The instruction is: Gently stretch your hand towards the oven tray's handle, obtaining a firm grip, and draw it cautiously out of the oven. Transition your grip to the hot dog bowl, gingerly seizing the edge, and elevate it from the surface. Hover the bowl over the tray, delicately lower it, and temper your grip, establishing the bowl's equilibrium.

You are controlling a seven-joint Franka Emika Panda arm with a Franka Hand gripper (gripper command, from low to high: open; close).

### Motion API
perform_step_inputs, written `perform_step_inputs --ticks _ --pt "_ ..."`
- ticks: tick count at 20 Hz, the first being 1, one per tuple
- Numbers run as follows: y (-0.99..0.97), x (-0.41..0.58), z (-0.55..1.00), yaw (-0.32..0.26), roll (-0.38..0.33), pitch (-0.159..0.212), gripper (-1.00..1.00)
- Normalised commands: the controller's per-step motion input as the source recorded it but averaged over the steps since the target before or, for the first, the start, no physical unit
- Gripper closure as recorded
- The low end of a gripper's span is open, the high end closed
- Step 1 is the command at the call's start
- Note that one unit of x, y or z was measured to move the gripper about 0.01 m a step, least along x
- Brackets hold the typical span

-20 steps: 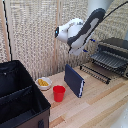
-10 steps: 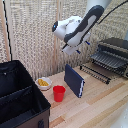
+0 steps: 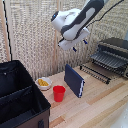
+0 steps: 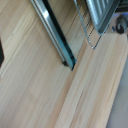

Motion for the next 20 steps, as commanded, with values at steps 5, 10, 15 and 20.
perform_step_inputs --ticks 5,10,15,20 --pt "0.31 0.0 0.19 -0.197 0.297 -0.049 -1.0" --pt "0.37 0.0 0.14 -0.17 0.321 -0.015 -1.0" --pt "0.49 0.013 0.16 -0.118 0.321 0.0 -1.0" --pt "0.65 0.075 0.16 -0.069 0.259 0.0 -1.0"
